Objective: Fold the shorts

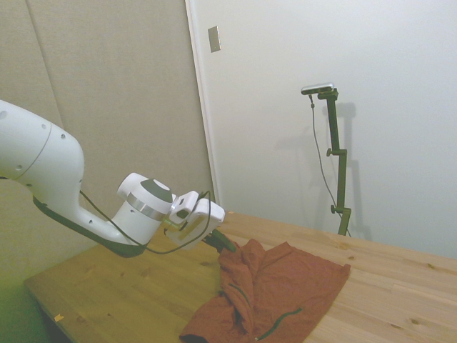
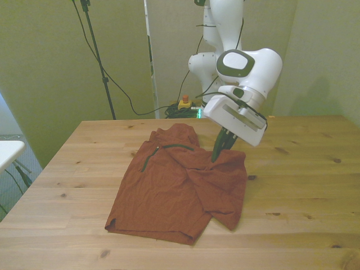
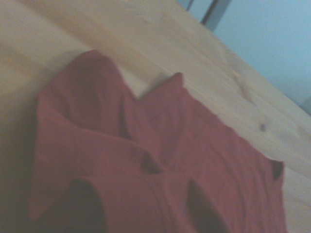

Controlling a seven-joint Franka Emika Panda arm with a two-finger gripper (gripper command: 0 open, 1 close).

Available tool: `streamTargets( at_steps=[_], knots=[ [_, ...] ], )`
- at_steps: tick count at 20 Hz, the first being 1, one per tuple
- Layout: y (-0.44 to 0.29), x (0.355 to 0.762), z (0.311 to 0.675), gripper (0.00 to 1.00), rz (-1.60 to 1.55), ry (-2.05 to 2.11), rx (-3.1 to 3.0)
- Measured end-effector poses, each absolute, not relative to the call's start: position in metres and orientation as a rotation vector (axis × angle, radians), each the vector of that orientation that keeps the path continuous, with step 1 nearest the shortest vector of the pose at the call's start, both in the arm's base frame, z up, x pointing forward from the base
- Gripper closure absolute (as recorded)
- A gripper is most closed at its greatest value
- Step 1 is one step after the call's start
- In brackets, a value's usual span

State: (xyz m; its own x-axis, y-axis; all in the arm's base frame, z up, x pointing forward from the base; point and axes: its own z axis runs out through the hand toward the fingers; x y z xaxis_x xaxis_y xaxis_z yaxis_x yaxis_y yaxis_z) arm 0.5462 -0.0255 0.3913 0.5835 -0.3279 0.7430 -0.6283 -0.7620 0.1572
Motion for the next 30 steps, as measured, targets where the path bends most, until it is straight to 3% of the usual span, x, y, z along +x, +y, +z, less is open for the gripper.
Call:
streamTargets(
  at_steps=[7,16,27,28,30],
  knots=[
    [-0.134,0.548,0.432,1.0,1.044,-0.937,2.36],
    [-0.225,0.577,0.415,1.0,0.964,-1.092,2.344],
    [-0.237,0.586,0.472,1.0,1.054,-1.16,2.374],
    [-0.237,0.584,0.475,0.0,1.054,-1.175,2.385],
    [-0.225,0.577,0.473,0.0,1.026,-1.247,2.455]
  ],
)
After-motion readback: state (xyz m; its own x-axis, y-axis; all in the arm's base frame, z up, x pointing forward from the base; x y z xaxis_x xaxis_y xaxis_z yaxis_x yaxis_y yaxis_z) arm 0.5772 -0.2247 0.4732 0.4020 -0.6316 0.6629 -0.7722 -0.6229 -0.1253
